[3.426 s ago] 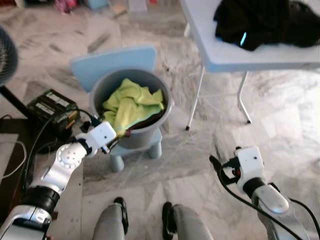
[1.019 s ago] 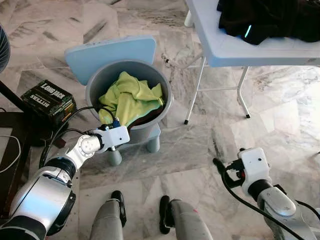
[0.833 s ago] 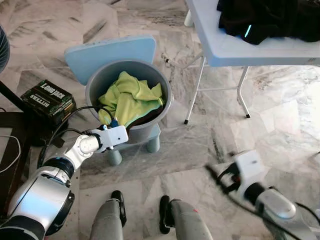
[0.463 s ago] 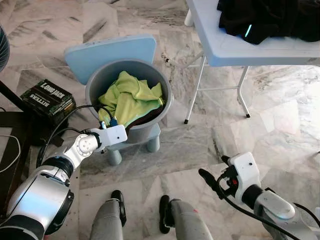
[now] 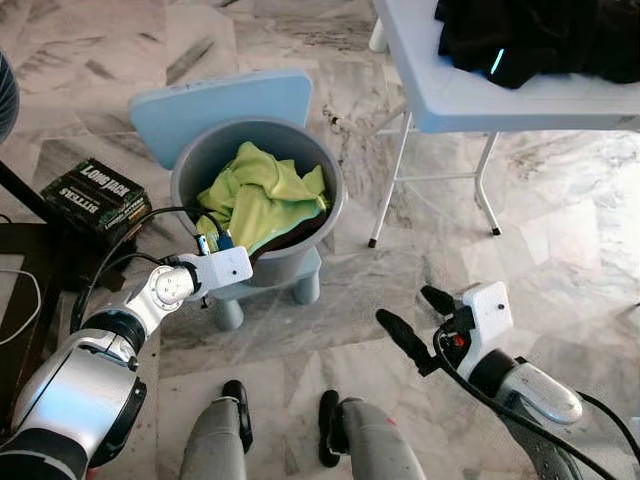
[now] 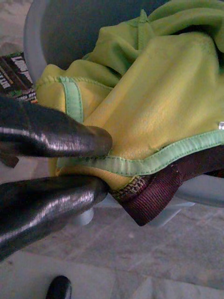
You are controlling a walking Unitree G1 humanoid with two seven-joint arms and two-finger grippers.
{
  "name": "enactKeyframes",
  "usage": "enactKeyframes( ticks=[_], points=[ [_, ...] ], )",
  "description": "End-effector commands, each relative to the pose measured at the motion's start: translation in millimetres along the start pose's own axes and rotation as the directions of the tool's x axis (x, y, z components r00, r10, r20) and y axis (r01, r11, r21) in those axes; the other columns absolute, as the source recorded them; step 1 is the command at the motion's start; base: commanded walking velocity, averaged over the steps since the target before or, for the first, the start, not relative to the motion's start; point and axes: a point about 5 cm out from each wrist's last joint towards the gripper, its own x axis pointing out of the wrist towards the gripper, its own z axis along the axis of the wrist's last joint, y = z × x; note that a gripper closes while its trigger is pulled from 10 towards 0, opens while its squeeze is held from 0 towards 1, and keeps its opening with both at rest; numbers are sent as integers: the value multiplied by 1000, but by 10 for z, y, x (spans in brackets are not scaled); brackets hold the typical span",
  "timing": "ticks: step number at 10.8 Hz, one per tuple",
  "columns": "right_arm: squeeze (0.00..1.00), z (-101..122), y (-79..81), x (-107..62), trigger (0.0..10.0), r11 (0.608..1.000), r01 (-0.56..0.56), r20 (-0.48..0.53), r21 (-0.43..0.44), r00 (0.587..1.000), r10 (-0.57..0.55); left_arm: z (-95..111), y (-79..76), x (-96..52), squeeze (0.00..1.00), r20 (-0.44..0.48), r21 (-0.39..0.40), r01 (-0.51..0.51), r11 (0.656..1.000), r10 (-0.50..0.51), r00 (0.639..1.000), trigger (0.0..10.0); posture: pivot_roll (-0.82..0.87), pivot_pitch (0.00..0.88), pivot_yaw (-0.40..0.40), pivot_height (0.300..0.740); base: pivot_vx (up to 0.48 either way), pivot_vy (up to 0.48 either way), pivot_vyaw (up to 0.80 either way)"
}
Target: Hang hanger
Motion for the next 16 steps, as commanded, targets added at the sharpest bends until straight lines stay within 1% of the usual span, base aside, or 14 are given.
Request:
enactKeyframes(
  ticks=[1, 4, 5, 6, 7, 8, 10, 11, 12, 13, 14, 15, 16],
  points=[
    [0, 19, -30, -48, 10000, 1000, 21, -5, -9, 1000, -21, -34, -17, -7, 0, -16, -9, 6, 1000, -6, 1000, 0, -251, 268, -97, 740, 0, 0, 0],
    [0, -17, -52, -45, 10000, 999, 37, -24, -19, 999, -37, -40, 2, -16, 0, -14, -12, -3, 1000, 3, 1000, 0, -245, 263, -93, 740, 0, 0, 0],
    [0, -20, -54, -35, 10000, 999, 38, -25, -20, 999, -39, -32, 53, -24, 0, -6, -21, -31, 999, 31, 1000, 0, -240, 260, -91, 740, 0, 0, 0],
    [0, -28, -57, -9, 10000, 999, 41, -26, -24, 999, -42, -12, 153, -36, 0, 8, -82, -83, 993, 84, 996, 0, -230, 254, -88, 740, 0, 0, 0],
    [0, -30, -59, 10, 10000, 999, 42, -25, -27, 999, -43, -5, 208, -45, 0, 13, -121, -108, 987, 111, 994, 0, -224, 250, -85, 740, 0, 0, 0],
    [0, -30, -66, 44, 10000, 998, 46, -20, -32, 999, -47, -26, 280, -70, 0, 8, -196, -145, 970, 149, 989, 0, -215, 241, -80, 740, 0, 0, 0],
    [0, -33, -90, 110, 10000, 997, 63, -5, -43, 998, -64, -90, 417, -133, 0, -15, -297, -225, 928, 231, 973, 0, -195, 220, -71, 740, 0, 0, 0],
    [0, -25, -107, 218, 10000, 995, 85, 22, -58, 996, -84, -114, 662, -223, 0, -27, -476, -329, 816, 360, 933, 0, -159, 187, -60, 740, 0, 0, 0],
    [0, -16, -114, 282, 10000, 993, 100, 39, -61, 994, -98, -86, 789, -261, 0, -17, -564, -359, 744, 424, 906, 0, -134, 169, -56, 740, 0, 0, 0],
    [0, -15, -120, 360, 10000, 991, 120, 54, -60, 992, -117, -8, 976, -328, 0, 24, -619, -395, 679, 519, 854, 0, -110, 154, -56, 740, 0, 0, 0],
    [0, -33, -106, 436, 10000, 990, 126, 64, -56, 990, -122, 64, 1097, -377, 0, 69, -668, -389, 634, 573, 816, 0, -86, 138, -53, 740, 0, 0, 0],
    [0, -60, -66, 560, 10000, 991, 126, 80, -49, 989, -122, 158, 1229, -456, 0, 122, -706, -397, 587, 653, 747, 0, -43, 106, -44, 740, 0, 0, 0],
    [0, -66, -54, 621, 10000, 990, 133, 93, -46, 987, -128, 192, 1209, -454, 0, 142, -718, -383, 581, 661, 737, 0, -32, 94, -34, 740, 0, 0, 0]
  ],
)
